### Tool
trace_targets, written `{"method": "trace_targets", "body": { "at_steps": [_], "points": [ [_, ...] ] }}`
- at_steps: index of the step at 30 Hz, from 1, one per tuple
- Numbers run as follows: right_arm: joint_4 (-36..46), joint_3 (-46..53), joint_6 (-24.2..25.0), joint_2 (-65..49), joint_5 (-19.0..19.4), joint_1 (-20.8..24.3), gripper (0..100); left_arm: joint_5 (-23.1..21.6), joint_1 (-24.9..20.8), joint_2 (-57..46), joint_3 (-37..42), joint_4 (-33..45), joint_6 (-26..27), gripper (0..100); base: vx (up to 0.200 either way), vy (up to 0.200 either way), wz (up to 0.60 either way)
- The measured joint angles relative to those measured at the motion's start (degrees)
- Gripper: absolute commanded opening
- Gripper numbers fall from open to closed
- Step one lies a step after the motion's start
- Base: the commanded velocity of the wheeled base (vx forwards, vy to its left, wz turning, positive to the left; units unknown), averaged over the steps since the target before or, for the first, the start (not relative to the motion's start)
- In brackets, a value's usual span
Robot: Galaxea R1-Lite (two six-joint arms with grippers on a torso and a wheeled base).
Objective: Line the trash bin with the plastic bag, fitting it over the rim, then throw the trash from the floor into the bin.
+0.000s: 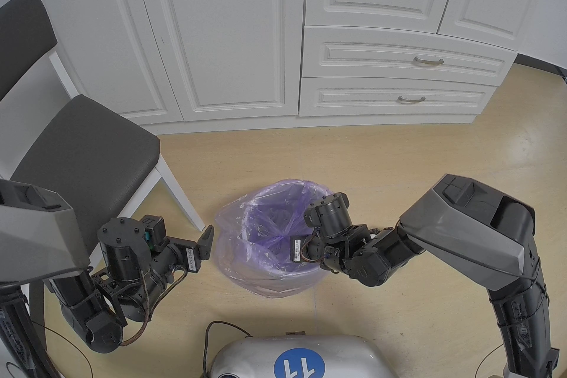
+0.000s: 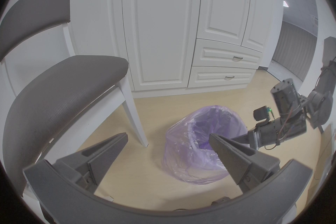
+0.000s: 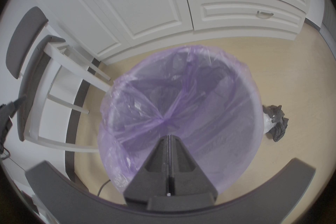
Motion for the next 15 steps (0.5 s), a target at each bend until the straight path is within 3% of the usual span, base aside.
{"method": "trace_targets", "body": {
  "at_steps": [15],
  "points": [
    [-0.2, 9.8, -5.4, -3.3, 3.7, -0.2, 0, 0.2, -1.1, -3.6, 2.0, 0.1, 0.2, 100, 0.000, 0.000, 0.00]
  ]
}}
